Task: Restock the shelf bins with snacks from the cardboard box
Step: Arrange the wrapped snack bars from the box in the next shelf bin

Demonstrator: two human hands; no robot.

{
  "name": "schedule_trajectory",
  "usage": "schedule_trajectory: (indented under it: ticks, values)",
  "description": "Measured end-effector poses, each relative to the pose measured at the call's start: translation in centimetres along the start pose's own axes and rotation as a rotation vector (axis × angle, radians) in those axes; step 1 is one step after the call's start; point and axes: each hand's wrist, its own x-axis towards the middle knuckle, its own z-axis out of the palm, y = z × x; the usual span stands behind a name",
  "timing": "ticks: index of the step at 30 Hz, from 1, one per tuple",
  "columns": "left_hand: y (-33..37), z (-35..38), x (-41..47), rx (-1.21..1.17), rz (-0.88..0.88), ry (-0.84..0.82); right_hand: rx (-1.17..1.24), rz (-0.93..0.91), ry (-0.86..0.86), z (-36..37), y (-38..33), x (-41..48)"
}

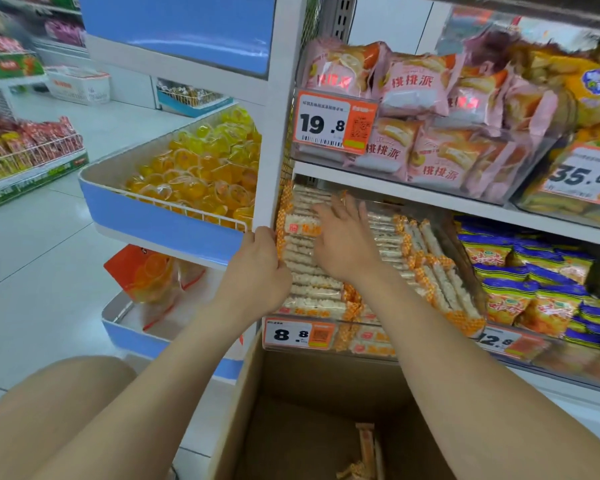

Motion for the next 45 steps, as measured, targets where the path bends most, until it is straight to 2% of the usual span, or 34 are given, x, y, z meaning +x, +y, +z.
schedule_trajectory:
  ticks: [4, 9, 13, 16, 19, 21, 24, 25, 26, 27, 30, 32, 33, 35, 38, 43, 45]
  values:
    - [0.3, 0.0, -0.1, 0.012, 0.004, 0.003, -0.114, -0.041, -0.005, 0.0, -0.7, 1.2]
    - [0.3, 0.0, -0.2, 0.033, 0.019, -0.013, -0.139, -0.095, -0.105, 0.6, -0.2, 2.0]
    - [0.1, 0.0, -0.2, 0.051, 0.03, -0.005, -0.171, -0.073, -0.077, 0.3, -0.7, 1.2]
    - [0.0, 0.1, -0.3, 0.029, 0.025, 0.008, -0.078, -0.04, -0.021, -0.4, -1.5, -0.3]
    - [-0.4, 0.6, -1.1, 0.106, 0.097, 0.124, 0.037, -0.005, 0.117, -2.1, -2.3, -3.5]
    - [-0.6, 0.8, -1.9, 0.232, 0.23, 0.271, 0.11, -0.043, 0.247, -3.3, -2.5, -7.0]
    - [0.2, 0.1, -4.4, 0.138, 0.433, 0.406, 0.291, -0.182, 0.339, -4.5, -2.1, -13.7]
    - [0.4, -0.1, -5.6, 0.097, 0.459, 0.379, 0.326, -0.226, 0.284, -4.6, -1.7, -15.9]
    - [0.5, 0.1, -6.8, 0.081, 0.462, 0.314, 0.344, -0.249, 0.146, -4.4, -1.1, -18.0]
    - [0.4, 0.8, -8.2, 0.1, 0.455, 0.211, 0.336, -0.246, -0.07, -4.0, -0.5, -19.8]
    - [-1.1, 4.5, -10.9, 0.303, 0.423, -0.271, 0.204, -0.156, -0.773, -0.8, 2.3, -23.2]
    - [-2.3, 7.8, -11.7, 0.494, 0.403, -0.607, 0.136, -0.015, -1.004, 2.6, 4.3, -24.7]
    - [-2.9, 9.6, -11.9, 0.562, 0.379, -0.733, 0.108, 0.053, -1.039, 4.2, 5.2, -25.2]
    - [-4.5, 13.0, -12.0, 0.624, 0.31, -0.874, 0.094, 0.187, -1.042, 7.1, 6.7, -26.3]
    - [-8.1, 17.5, -12.4, 0.645, 0.203, -0.956, 0.093, 0.303, -1.019, 11.5, 8.5, -28.1]
    - [-13.7, 22.6, -13.8, 0.596, -0.012, -1.104, 0.109, 0.402, -1.116, 18.2, 9.8, -31.1]
    - [-15.5, 24.8, -14.5, 0.565, -0.073, -1.124, 0.077, 0.435, -1.028, 19.9, 10.0, -31.2]
